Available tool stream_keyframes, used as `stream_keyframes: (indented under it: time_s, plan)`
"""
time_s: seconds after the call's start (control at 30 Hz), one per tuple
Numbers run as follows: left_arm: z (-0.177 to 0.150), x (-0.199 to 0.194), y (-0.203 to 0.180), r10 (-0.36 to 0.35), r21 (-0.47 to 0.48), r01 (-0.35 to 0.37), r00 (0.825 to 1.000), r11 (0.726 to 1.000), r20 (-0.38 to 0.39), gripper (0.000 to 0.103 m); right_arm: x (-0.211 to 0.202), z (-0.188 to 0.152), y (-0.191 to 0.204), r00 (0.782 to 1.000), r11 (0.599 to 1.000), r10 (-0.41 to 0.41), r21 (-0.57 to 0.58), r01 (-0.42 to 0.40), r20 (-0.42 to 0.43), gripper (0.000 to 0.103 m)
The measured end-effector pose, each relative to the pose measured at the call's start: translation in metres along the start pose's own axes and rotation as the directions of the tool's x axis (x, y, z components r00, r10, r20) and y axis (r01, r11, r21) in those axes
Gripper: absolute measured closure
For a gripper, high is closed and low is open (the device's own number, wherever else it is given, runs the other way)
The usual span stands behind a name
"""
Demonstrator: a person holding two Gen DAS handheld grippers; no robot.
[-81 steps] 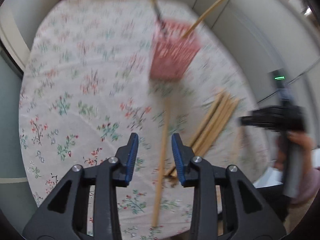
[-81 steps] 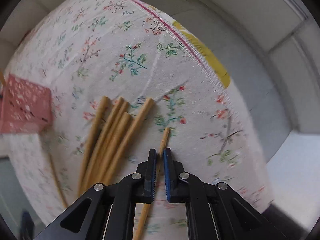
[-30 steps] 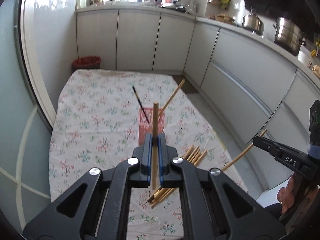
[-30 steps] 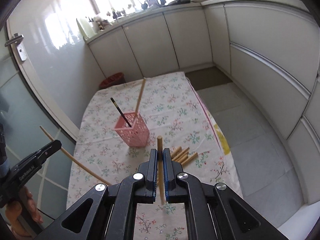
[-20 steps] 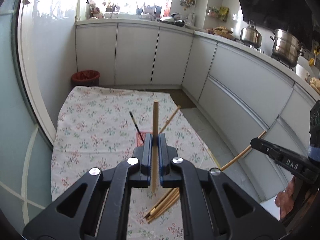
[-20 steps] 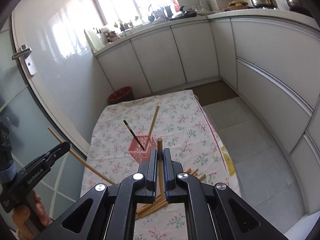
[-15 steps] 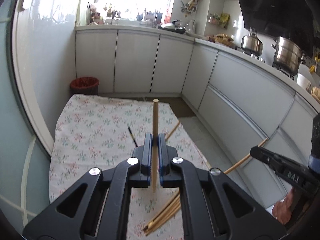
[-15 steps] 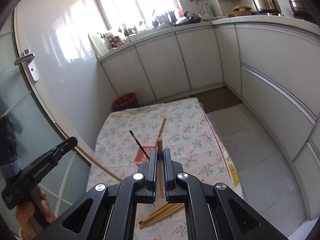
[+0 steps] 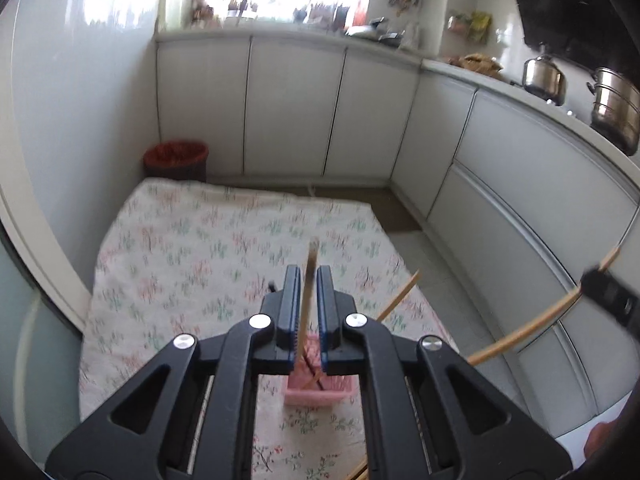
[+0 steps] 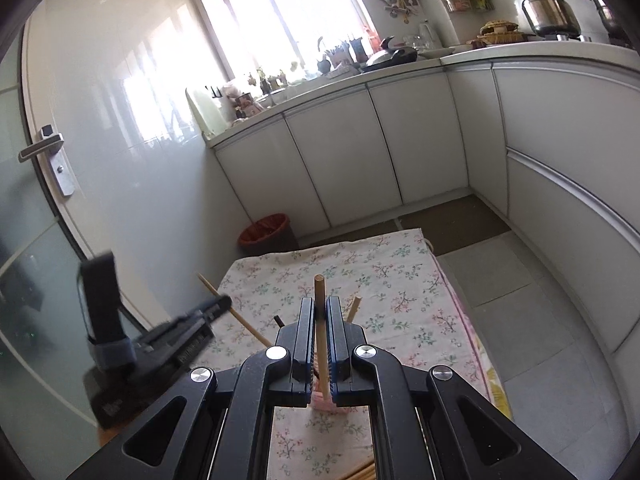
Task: Organize utensils
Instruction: 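Open the left tool over the pink cup while the right tool drops its chopstick in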
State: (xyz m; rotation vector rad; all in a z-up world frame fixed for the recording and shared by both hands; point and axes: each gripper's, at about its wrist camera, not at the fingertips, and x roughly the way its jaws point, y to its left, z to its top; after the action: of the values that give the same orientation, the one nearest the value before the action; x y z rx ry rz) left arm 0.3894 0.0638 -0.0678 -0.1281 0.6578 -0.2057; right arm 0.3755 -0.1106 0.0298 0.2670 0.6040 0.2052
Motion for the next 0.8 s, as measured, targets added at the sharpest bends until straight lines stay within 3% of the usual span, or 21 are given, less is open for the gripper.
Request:
stream_keyframes:
  time_s: [0.13,0.27,0.43,0.63,0.67,0.73,0.77,0.8]
  plan:
    - [-0.014,-0.034,0.019,-0.018,-0.058,0.022,0.998,0.998,0.066,0.086,0.015,0.002,0.01,1.0,1.0,0.007,-0.023,-0.007,0.018,0.098]
    - [-0.024,-0.073,0.038,-0.001,-0.131,0.019,0.991,0.991,0.134,0.069,0.027,0.005,0.021,0.999,0.999,0.012,-0.05,-0.011,0.033,0.098]
    - [-0.038,-0.098,0.065,0.008,-0.219,0.031,0.985,0.975,0.175,0.069,0.054,0.004,0.036,0.998,0.995,-0.004,-0.096,0.009,0.055,0.098]
    - [-0.042,-0.085,0.07,0.016,-0.204,0.012,0.99,0.979,0.137,0.068,0.087,-0.024,0.04,1.0,0.991,0.002,-0.136,0.001,0.021,0.095]
    - [-0.043,-0.081,0.068,0.015,-0.194,0.009,0.992,0.981,0.125,0.068,0.088,-0.028,0.04,1.0,0.991,0.0,-0.136,0.003,0.022,0.088]
    - [-0.045,-0.079,0.066,0.011,-0.182,0.01,0.994,0.983,0.111,0.065,0.087,-0.036,0.039,1.0,0.992,-0.006,-0.129,0.009,0.021,0.062]
    - [-0.046,-0.08,0.065,0.006,-0.177,0.013,0.994,0.984,0.108,0.061,0.085,-0.037,0.038,0.999,0.992,-0.008,-0.125,0.012,0.033,0.044]
    - [-0.046,-0.08,0.062,0.005,-0.17,0.013,0.994,0.985,0.106,0.059,0.076,-0.04,0.036,0.997,0.993,-0.015,-0.113,0.024,0.074,0.033]
